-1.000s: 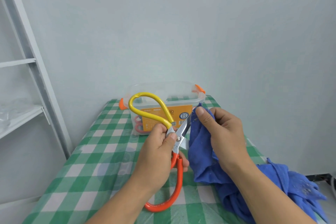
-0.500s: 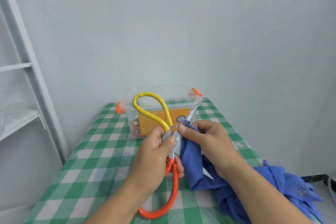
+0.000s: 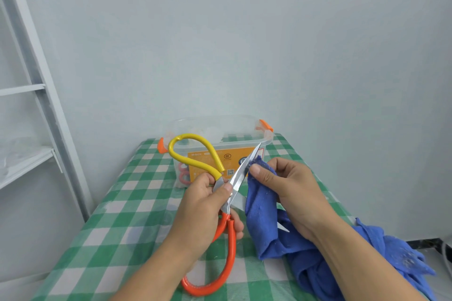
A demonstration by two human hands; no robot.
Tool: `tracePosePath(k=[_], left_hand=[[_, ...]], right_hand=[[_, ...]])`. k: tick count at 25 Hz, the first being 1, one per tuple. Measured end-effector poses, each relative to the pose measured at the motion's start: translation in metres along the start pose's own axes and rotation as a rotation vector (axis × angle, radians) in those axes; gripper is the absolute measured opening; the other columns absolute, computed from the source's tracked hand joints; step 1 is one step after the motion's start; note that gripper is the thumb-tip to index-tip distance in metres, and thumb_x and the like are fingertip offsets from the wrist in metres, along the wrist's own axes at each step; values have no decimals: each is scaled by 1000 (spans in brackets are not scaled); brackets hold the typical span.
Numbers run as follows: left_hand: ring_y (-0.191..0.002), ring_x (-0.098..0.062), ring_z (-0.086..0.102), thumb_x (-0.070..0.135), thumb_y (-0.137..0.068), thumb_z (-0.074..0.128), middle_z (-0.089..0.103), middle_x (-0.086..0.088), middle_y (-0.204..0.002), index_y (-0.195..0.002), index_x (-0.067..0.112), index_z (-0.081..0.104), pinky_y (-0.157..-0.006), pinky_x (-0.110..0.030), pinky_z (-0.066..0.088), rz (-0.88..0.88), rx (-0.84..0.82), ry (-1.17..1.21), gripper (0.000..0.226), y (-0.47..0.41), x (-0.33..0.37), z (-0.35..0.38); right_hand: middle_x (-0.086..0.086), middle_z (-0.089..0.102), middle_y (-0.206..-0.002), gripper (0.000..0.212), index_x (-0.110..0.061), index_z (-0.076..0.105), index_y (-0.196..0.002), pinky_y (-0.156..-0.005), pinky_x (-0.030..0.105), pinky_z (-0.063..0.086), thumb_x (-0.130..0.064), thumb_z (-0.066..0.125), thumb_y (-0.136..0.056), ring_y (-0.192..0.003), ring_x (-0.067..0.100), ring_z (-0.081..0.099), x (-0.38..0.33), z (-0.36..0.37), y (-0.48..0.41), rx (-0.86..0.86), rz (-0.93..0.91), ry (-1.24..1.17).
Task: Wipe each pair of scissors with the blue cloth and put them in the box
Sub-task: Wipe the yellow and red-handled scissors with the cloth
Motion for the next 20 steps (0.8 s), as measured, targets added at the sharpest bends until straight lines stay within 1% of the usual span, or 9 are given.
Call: tracePosePath(k=[2, 4, 7, 10, 11, 13, 16, 18, 20], left_hand=[[-45, -30, 57, 10, -102, 51, 55, -15, -56, -99, 3, 49, -49, -42, 56, -3, 11, -12, 8, -1, 1, -1], [-44, -31, 57, 8, -101, 51, 54, -17, -59, -97, 4, 50, -49, -43, 56, -7, 17, -26, 5, -1, 1, -3], [-42, -31, 55, 5, -100, 49, 52, -19, -62, -98, 4, 48, -48, -40, 52, -10, 23, -49, 3, -2, 2, -4], [-40, -31, 54, 3, -99, 48, 51, -19, -58, -98, 4, 47, -46, -38, 50, -21, 12, -46, 2, -2, 3, -3], [-40, -31, 54, 3, -99, 49, 51, -19, -59, -96, 4, 47, -47, -39, 50, -24, 6, -38, 3, -2, 3, -3], [-39, -30, 53, 3, -98, 49, 48, -17, -57, -92, 5, 50, -49, -42, 51, -28, -11, -37, 7, -2, 3, -1], [-38, -28, 51, 14, -101, 52, 43, -14, -50, -90, 6, 52, -46, -37, 49, -15, -23, -54, 14, -1, 0, 2], [-38, -28, 51, 22, -103, 51, 44, -12, -48, -91, 5, 49, -45, -36, 49, 1, -13, -86, 21, -1, -1, 3], [-39, -29, 52, 23, -104, 48, 44, -8, -47, -94, 5, 48, -45, -38, 49, 24, 0, -143, 22, -2, -1, 2]], right_hand=[[6, 64, -64, 21, -7, 61, -74, -48, 23, 47, -16, 79, -81, -54, 14, 59, -1, -1, 0, -11, -16, 38], [6, 63, -62, 20, -7, 62, -73, -48, 21, 45, -14, 77, -83, -53, 13, 57, -1, 1, 1, -43, -35, 60], [5, 57, -60, 24, -9, 65, -68, -50, 21, 43, -20, 74, -87, -53, 14, 51, 0, 5, 1, -64, -52, 74], [7, 54, -61, 31, -3, 64, -68, -51, 23, 40, -25, 74, -87, -56, 16, 47, 5, 5, -1, -71, -51, 114], [8, 55, -62, 32, 0, 64, -70, -53, 24, 41, -25, 76, -86, -58, 17, 49, 6, 5, -1, -75, -49, 131], [9, 62, -66, 31, 0, 66, -72, -58, 27, 43, -26, 79, -83, -62, 18, 54, 9, 7, -2, -84, -38, 149], [14, 65, -70, 28, -5, 65, -68, -62, 30, 45, -24, 83, -79, -65, 21, 57, 11, 6, -5, -66, 0, 112], [17, 64, -70, 25, -8, 65, -67, -59, 30, 45, -21, 83, -78, -64, 23, 56, 11, 6, -6, -51, 16, 69], [16, 63, -68, 25, -9, 64, -64, -55, 28, 45, -18, 83, -78, -60, 22, 55, 10, 5, -6, -26, 9, 52]])
Point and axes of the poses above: each hand's wrist, its own y-axis away from the middle knuckle, its own z-axis out of the palm, x = y × z, the point moved 4 cm from there along -y, towards the middle knuckle
